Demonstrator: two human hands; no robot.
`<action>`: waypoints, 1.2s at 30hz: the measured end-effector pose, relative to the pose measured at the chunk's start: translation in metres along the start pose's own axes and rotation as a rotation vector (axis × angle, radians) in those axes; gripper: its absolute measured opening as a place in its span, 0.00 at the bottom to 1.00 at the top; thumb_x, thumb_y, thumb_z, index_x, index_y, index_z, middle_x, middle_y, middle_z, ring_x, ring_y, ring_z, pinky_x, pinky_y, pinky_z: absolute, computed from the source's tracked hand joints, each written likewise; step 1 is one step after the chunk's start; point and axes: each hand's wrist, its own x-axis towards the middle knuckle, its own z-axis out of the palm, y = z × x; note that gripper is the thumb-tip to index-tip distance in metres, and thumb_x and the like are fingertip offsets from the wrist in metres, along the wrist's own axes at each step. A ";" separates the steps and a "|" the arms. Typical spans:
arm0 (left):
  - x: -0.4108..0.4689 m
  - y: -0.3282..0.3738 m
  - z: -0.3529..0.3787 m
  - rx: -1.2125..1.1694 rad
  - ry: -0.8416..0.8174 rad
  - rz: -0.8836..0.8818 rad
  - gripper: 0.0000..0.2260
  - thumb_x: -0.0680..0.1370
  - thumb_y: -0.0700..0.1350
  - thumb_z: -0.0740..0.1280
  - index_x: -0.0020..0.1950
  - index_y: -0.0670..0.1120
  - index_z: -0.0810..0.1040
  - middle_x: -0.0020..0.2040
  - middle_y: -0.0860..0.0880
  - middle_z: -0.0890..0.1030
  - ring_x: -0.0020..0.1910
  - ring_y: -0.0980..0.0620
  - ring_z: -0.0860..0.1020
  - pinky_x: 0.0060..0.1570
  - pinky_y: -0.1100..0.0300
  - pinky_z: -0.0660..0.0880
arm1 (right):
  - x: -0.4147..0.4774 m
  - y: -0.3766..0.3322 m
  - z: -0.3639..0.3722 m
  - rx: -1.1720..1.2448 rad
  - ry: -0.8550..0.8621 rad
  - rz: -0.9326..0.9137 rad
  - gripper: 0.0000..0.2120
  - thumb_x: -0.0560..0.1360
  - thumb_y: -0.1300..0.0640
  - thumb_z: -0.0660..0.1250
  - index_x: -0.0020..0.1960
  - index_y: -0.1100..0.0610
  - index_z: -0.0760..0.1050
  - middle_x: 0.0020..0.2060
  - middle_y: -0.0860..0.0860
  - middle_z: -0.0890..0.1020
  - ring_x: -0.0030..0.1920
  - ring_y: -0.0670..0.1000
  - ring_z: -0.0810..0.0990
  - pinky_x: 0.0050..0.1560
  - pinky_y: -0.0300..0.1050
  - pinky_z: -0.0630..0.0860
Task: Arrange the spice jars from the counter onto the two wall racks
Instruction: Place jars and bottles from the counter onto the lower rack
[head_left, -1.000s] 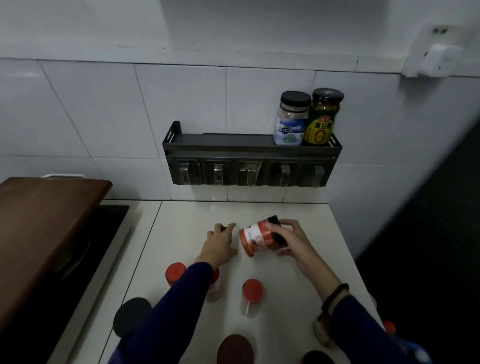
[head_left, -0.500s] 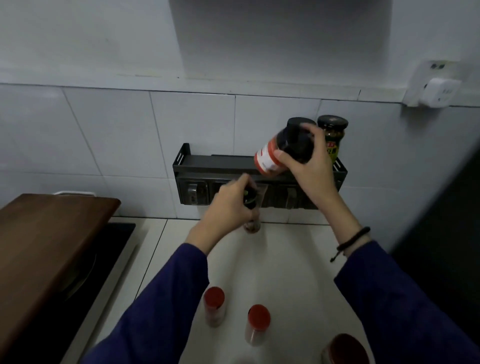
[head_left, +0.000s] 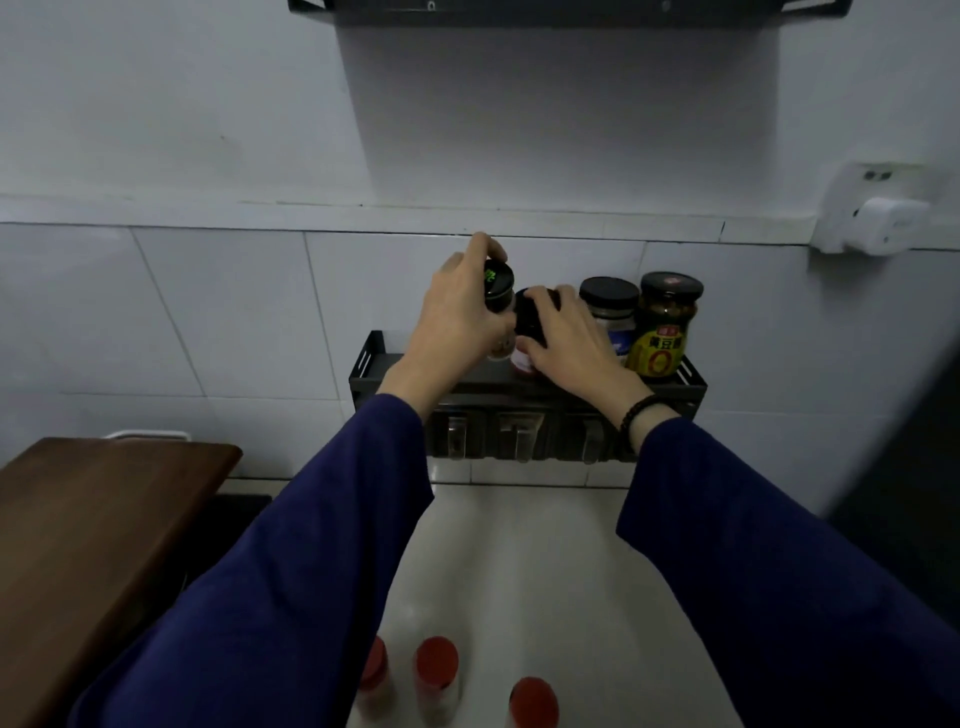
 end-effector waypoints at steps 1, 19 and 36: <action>0.002 -0.003 0.001 0.002 -0.003 -0.002 0.21 0.70 0.39 0.71 0.60 0.42 0.69 0.54 0.41 0.77 0.51 0.45 0.77 0.50 0.54 0.77 | 0.001 -0.001 0.003 -0.058 -0.008 -0.001 0.25 0.75 0.51 0.64 0.68 0.57 0.63 0.61 0.62 0.70 0.61 0.61 0.70 0.56 0.56 0.73; 0.034 -0.047 0.037 0.065 -0.156 -0.100 0.21 0.73 0.38 0.71 0.63 0.43 0.69 0.61 0.40 0.72 0.59 0.44 0.74 0.52 0.63 0.69 | -0.012 0.006 0.009 -0.236 0.229 -0.037 0.27 0.68 0.57 0.68 0.66 0.58 0.68 0.67 0.63 0.69 0.69 0.65 0.63 0.67 0.62 0.60; 0.017 -0.067 0.073 -0.154 0.005 -0.317 0.28 0.71 0.41 0.73 0.67 0.44 0.64 0.61 0.41 0.72 0.59 0.46 0.74 0.54 0.55 0.73 | -0.041 0.017 0.054 0.279 0.220 0.100 0.04 0.74 0.60 0.63 0.48 0.58 0.70 0.46 0.54 0.75 0.48 0.49 0.73 0.43 0.37 0.66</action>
